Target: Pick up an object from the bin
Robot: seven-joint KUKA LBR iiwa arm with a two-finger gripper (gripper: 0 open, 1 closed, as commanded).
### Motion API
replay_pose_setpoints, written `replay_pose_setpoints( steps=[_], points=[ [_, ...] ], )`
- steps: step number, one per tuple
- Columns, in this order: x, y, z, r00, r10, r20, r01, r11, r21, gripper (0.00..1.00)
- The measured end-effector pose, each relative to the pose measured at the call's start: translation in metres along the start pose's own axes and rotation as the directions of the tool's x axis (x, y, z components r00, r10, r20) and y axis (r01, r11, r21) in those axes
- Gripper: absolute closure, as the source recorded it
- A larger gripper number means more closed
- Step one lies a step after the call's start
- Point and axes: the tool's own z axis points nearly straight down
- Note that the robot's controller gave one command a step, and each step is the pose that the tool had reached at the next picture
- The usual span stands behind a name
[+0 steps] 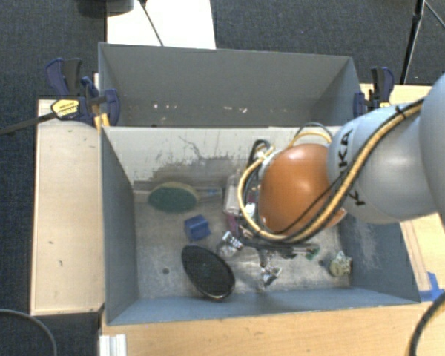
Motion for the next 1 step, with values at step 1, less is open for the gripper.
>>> replay_pose_setpoints(
  steps=[1],
  points=[
    [-0.092,0.0855,-0.0015,1.0,0.019,0.004,-0.019,1.0,-0.001,0.0]
  ],
)
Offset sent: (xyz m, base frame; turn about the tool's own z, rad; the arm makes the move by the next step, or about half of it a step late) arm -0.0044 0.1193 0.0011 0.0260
